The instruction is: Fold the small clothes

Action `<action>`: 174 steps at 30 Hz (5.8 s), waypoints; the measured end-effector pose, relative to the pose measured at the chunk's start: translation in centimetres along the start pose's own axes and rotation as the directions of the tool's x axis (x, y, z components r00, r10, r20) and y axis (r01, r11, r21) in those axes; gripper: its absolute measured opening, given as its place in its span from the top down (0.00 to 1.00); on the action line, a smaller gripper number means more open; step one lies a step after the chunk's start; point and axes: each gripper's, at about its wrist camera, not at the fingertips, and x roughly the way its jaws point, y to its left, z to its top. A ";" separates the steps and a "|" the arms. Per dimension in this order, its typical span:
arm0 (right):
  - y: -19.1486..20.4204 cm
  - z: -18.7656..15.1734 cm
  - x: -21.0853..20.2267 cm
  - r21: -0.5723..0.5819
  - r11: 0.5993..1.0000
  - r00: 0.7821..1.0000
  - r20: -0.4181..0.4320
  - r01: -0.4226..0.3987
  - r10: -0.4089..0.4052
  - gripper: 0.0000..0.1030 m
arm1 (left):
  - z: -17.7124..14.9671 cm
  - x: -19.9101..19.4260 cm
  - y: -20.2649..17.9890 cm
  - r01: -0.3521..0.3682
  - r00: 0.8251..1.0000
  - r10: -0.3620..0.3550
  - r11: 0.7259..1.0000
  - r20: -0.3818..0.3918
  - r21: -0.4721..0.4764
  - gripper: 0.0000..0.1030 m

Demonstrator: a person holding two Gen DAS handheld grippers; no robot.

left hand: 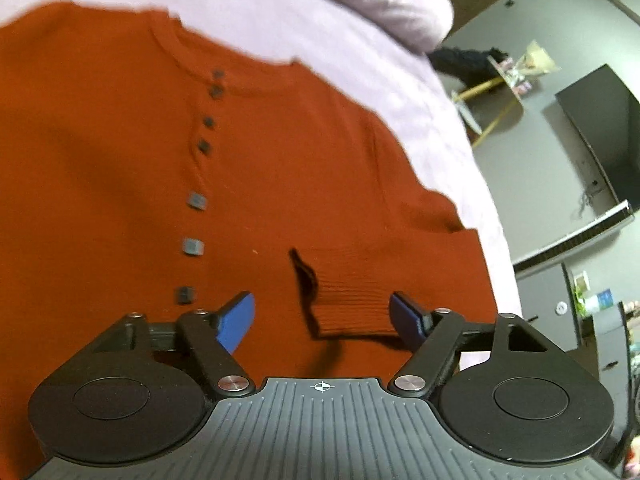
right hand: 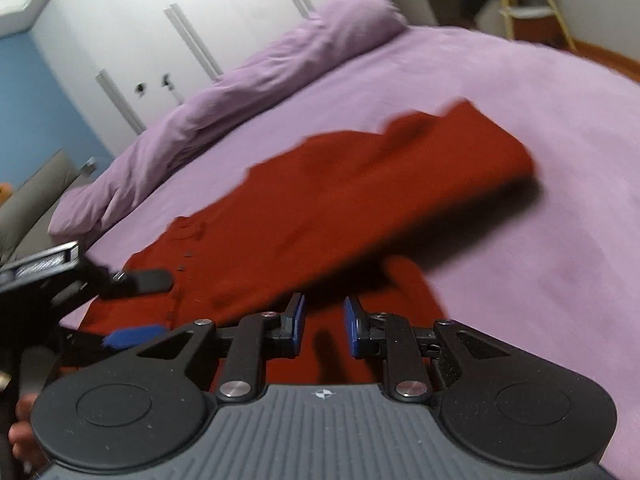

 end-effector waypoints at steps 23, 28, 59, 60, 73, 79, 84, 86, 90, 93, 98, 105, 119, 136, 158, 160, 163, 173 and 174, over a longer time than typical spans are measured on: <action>-0.6 -2.2 -0.8 -0.090 0.996 0.999 0.035 0.021 -0.018 0.82 | 4.5 -3.3 -3.0 -0.337 0.925 0.256 0.894 0.281 0.294 0.93; 0.5 -1.3 -0.8 -0.103 0.993 0.998 0.002 0.060 -0.060 0.78 | 6.5 -6.0 1.5 -0.530 0.822 0.423 0.813 0.380 0.241 0.93; 0.9 10.9 11.4 0.005 1.000 0.996 -0.083 0.018 -0.017 0.47 | 10.1 -8.6 8.9 -0.574 0.751 0.484 0.814 0.448 0.083 0.93; 1.4 10.9 11.7 -0.013 1.000 0.996 -0.085 0.016 -0.017 0.47 | 10.0 -8.4 9.1 -0.573 0.754 0.485 0.816 0.443 0.082 0.93; 5.2 10.3 12.5 -0.308 0.916 0.966 0.121 0.257 -0.230 0.93 | 9.7 -6.6 9.0 -0.504 0.781 0.398 0.857 0.481 0.109 0.93; 3.5 10.3 14.0 -0.337 0.843 0.906 0.091 0.419 -0.414 0.95 | 9.8 -3.1 10.4 -0.603 0.763 0.541 0.793 0.353 0.087 0.82; 5.2 10.3 10.4 -0.306 0.922 0.970 0.123 0.239 -0.211 0.91 | 8.1 -5.5 8.9 -0.593 0.719 0.516 0.805 0.466 0.022 0.63; 7.1 9.4 10.5 -0.330 0.938 0.994 0.068 0.105 -0.088 0.91 | 7.7 -4.9 7.8 -0.547 0.758 0.464 0.835 0.457 0.059 0.56; 9.8 6.6 12.9 -0.378 0.926 0.999 -0.038 0.019 -0.036 0.91 | 6.9 -1.5 6.8 -0.529 0.815 0.440 0.830 0.377 0.174 0.54; 9.1 4.8 13.9 -0.469 0.872 0.987 0.000 0.142 -0.161 0.92 | 6.5 0.3 7.7 -0.566 0.801 0.477 0.801 0.362 0.197 0.47; 5.7 5.2 11.8 -0.519 0.816 0.967 0.124 0.255 -0.223 1.00 | 6.1 0.0 8.5 -0.562 0.798 0.468 0.805 0.380 0.191 0.37; 5.8 4.7 12.1 -0.544 0.766 0.940 0.173 0.341 -0.295 1.00 | 6.1 -0.7 8.9 -0.555 0.802 0.477 0.818 0.360 0.153 0.30; 8.8 2.1 10.8 -0.562 0.799 0.975 0.071 0.212 -0.208 0.86 | 5.8 -2.0 9.5 -0.536 0.817 0.495 0.841 0.295 0.075 0.25; 10.5 -2.4 0.7 -0.316 0.948 0.991 -0.111 0.031 -0.069 0.60 | -0.3 -16.8 22.2 -0.380 0.803 0.493 0.856 0.335 -0.350 0.18; 11.8 -2.6 1.8 -0.238 0.971 0.990 -0.125 0.036 -0.068 0.59 | -2.7 -27.4 38.1 0.047 0.647 0.542 0.674 0.537 -0.737 0.92; 11.5 -2.3 1.5 -0.227 0.973 0.992 -0.111 0.034 -0.061 0.59 | -0.7 -27.4 34.1 -0.031 0.644 0.502 0.771 0.577 -0.636 0.92; 11.1 -1.8 1.0 -0.214 0.976 0.995 -0.089 0.031 -0.051 0.60 | 2.3 -26.0 25.7 -0.123 0.664 0.369 0.912 0.650 -0.392 0.92; 9.4 -0.5 -0.3 -0.152 0.988 0.999 -0.040 0.022 -0.029 0.60 | 2.7 -8.2 3.9 -0.297 0.876 0.163 0.924 0.454 0.242 0.69; 9.3 -0.4 -0.2 -0.152 0.988 0.999 -0.044 0.021 -0.028 0.60 | 2.4 -6.8 3.8 -0.315 0.886 0.193 0.918 0.422 0.241 0.63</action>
